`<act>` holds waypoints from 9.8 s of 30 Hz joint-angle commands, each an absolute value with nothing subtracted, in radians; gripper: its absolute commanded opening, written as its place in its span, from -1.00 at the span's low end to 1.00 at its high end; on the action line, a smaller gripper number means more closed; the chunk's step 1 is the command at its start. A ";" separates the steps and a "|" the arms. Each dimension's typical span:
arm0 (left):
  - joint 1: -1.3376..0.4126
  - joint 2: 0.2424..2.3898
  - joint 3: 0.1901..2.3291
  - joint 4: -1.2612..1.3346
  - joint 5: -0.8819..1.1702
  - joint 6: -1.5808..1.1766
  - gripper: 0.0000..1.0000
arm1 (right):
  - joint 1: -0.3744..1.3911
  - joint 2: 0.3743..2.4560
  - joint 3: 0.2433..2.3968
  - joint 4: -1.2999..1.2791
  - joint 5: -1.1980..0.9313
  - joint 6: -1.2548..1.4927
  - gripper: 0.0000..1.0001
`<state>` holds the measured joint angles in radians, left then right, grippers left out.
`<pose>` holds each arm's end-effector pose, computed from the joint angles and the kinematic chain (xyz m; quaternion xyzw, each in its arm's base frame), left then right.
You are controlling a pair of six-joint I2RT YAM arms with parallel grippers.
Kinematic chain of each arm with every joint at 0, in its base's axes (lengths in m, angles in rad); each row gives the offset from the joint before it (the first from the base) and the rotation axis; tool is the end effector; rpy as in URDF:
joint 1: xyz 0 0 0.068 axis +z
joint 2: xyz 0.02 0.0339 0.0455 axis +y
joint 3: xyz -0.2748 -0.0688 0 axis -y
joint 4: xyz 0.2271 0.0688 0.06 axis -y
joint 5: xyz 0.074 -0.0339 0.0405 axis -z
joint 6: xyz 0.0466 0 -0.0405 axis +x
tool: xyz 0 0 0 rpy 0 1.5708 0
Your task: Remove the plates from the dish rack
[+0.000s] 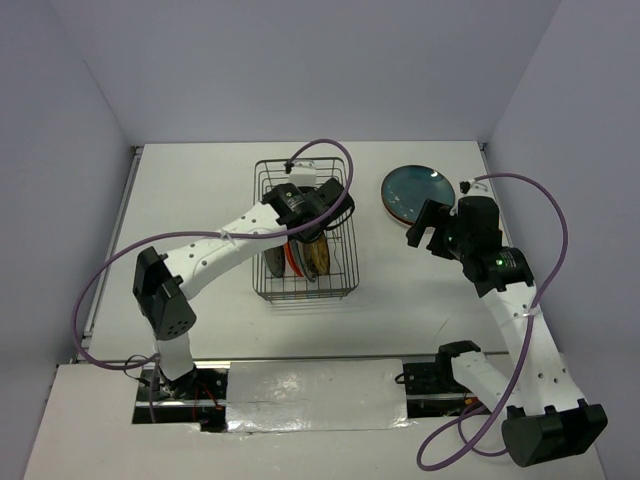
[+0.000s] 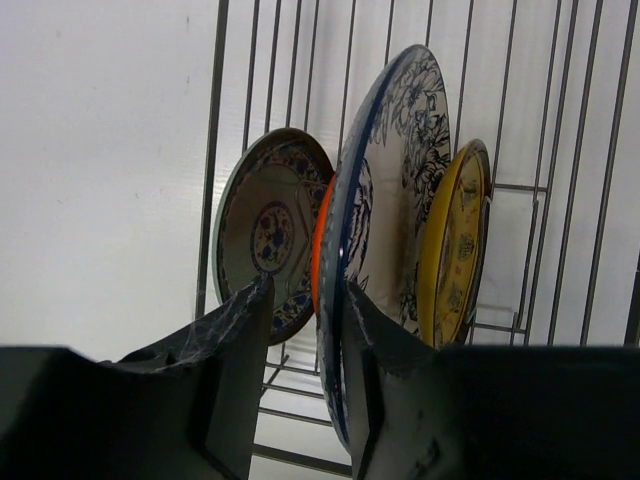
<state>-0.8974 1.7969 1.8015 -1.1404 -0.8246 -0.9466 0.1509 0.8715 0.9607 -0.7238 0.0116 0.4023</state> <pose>0.2469 -0.2546 0.3466 -0.1084 0.8922 0.0789 0.4312 0.1593 0.0237 0.3323 0.1145 0.8850 0.1182 0.4354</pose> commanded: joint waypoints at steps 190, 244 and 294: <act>-0.874 0.707 0.945 -0.689 -0.649 -0.572 0.99 | -0.140 1.794 1.413 -0.704 -0.072 0.583 0.76; -0.508 0.742 0.919 -0.733 -0.581 -0.505 0.99 | 0.891 1.773 1.554 -0.689 0.362 0.598 -0.64; -0.508 0.719 0.916 -0.733 -0.583 -0.508 0.99 | 0.456 1.518 1.172 -0.893 0.537 0.563 -0.66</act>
